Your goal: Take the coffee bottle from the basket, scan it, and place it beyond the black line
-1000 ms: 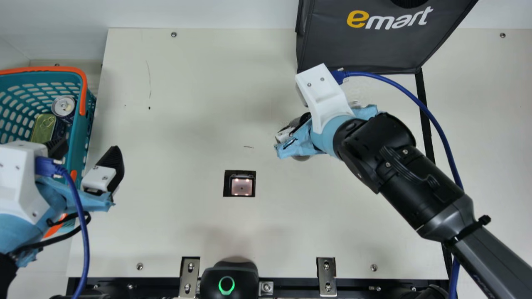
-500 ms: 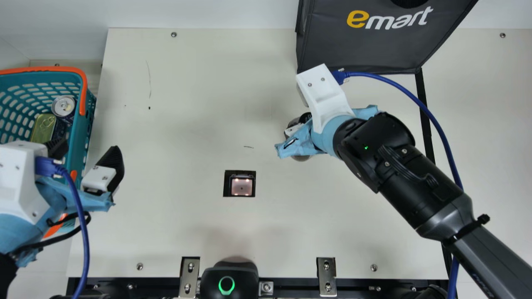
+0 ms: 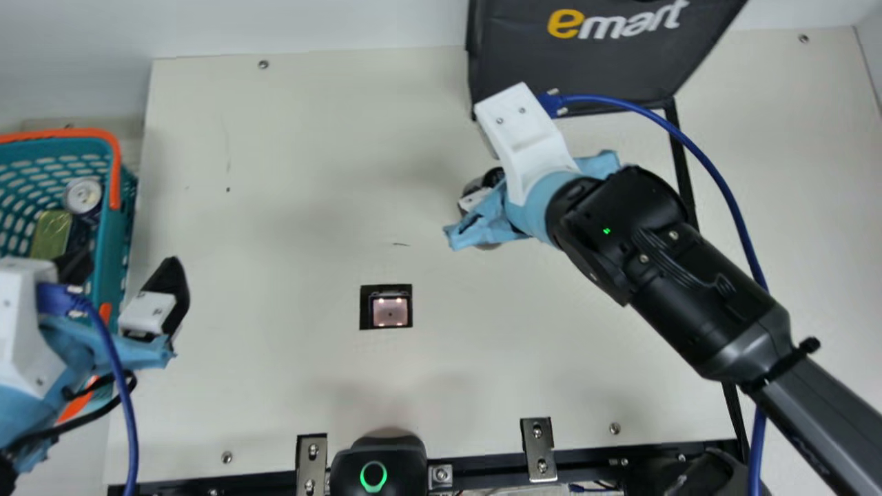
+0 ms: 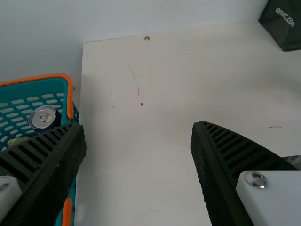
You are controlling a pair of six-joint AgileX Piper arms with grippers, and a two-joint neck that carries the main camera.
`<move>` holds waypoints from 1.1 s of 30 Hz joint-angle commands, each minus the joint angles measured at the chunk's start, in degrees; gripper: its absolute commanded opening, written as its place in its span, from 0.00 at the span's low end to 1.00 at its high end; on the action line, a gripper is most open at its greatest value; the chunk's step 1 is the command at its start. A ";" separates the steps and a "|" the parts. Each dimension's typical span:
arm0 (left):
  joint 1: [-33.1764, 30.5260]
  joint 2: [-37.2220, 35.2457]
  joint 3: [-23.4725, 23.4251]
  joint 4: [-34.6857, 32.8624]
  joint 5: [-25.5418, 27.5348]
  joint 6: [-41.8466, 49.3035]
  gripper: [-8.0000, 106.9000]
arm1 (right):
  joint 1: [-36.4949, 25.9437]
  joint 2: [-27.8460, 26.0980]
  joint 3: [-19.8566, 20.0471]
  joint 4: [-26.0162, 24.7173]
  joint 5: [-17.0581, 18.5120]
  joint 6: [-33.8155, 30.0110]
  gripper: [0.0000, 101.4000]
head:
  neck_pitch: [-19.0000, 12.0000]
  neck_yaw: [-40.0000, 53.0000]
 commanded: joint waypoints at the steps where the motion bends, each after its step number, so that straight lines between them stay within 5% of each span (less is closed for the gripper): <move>1: 0.00 0.00 0.00 0.00 0.00 0.00 0.85 | -0.07 -0.22 -0.19 -0.15 0.04 0.09 0.00 | -1.57 -5.08; 7: 0.00 0.00 0.00 0.00 0.00 0.00 0.85 | -0.73 -1.48 -0.15 -0.45 0.45 0.16 0.00 | -1.57 -13.05; 18: 0.00 0.00 0.00 0.00 0.00 0.00 0.85 | -5.09 -4.11 1.16 -0.44 0.95 -0.77 0.00 | -1.57 -13.05; 33: 0.00 0.00 0.00 0.00 0.00 0.00 0.85 | -18.47 -5.91 1.44 4.62 0.93 -7.89 0.00 | -1.57 -13.05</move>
